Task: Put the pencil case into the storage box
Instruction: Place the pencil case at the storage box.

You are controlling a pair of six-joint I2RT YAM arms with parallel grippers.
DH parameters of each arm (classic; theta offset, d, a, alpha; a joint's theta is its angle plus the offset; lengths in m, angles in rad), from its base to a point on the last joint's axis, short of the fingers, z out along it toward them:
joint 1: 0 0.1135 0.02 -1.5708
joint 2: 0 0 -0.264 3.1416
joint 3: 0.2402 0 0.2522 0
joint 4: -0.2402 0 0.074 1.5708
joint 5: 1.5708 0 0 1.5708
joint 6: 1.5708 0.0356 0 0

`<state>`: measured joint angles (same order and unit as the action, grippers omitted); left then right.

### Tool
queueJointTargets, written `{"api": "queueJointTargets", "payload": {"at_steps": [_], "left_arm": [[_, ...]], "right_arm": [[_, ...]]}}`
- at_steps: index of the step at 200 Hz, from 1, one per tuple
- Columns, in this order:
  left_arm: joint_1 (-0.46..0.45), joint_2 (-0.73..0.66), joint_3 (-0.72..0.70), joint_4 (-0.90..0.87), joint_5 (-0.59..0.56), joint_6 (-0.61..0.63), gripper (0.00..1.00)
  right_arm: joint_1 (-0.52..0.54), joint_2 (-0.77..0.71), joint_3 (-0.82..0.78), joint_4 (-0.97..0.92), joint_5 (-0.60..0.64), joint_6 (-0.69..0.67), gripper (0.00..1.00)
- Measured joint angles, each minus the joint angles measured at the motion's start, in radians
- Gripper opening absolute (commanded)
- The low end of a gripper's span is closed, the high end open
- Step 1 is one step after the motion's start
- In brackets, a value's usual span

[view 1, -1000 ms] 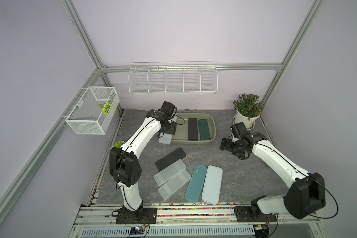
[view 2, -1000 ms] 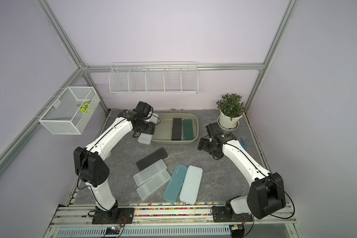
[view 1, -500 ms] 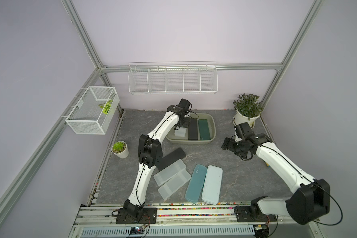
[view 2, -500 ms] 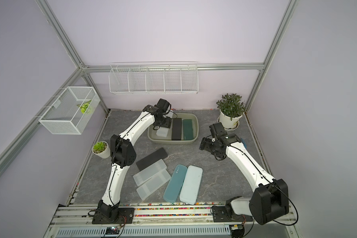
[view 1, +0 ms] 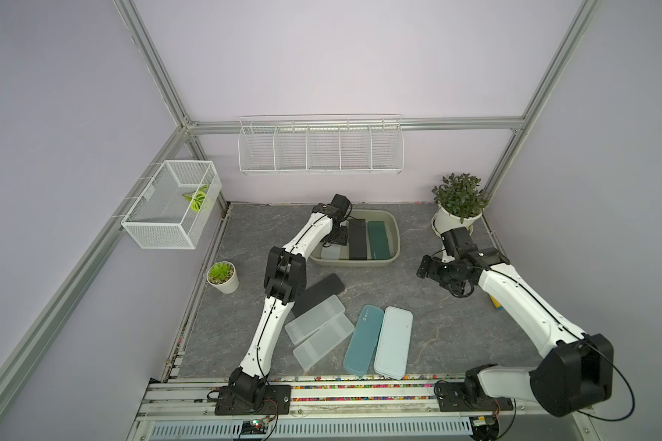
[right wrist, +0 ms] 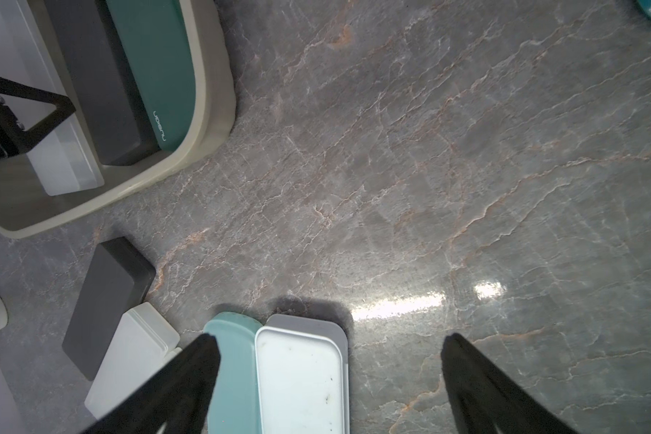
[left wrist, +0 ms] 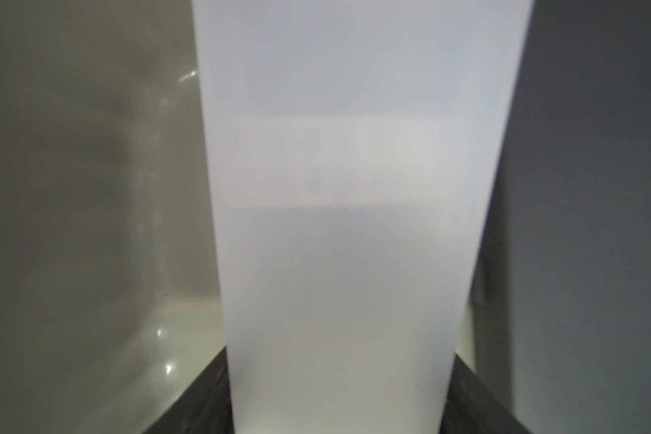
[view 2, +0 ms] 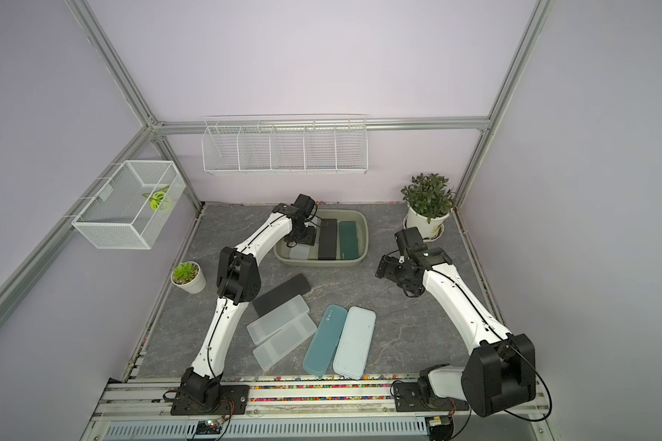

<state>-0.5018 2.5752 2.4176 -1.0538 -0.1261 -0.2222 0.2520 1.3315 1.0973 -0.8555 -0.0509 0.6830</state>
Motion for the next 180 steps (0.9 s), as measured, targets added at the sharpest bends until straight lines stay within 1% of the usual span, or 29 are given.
{"api": "queueJointTargets", "payload": {"at_steps": [21, 50, 110, 146, 180], "left_arm": [[0.013, 0.034, 0.059, -0.012, 0.021, -0.014, 0.83], [0.014, 0.038, 0.081, -0.018, 0.066, -0.038, 0.88], [0.014, 0.037, 0.07, 0.003, 0.208, -0.083, 0.9], [0.011, 0.013, 0.03, 0.042, 0.255, -0.088, 0.9], [0.007, 0.0, 0.013, 0.053, 0.266, -0.072, 0.92]], "right_arm": [[0.0, 0.0, -0.009, -0.001, -0.003, -0.001, 0.97], [-0.002, 0.0, -0.01, -0.001, -0.006, -0.003, 0.97], [-0.004, 0.001, -0.01, -0.001, -0.011, -0.004, 0.96], [-0.004, 0.001, -0.01, 0.0, -0.015, -0.003, 0.96], [-0.004, 0.001, -0.01, 0.0, -0.021, -0.002, 0.96]]}}
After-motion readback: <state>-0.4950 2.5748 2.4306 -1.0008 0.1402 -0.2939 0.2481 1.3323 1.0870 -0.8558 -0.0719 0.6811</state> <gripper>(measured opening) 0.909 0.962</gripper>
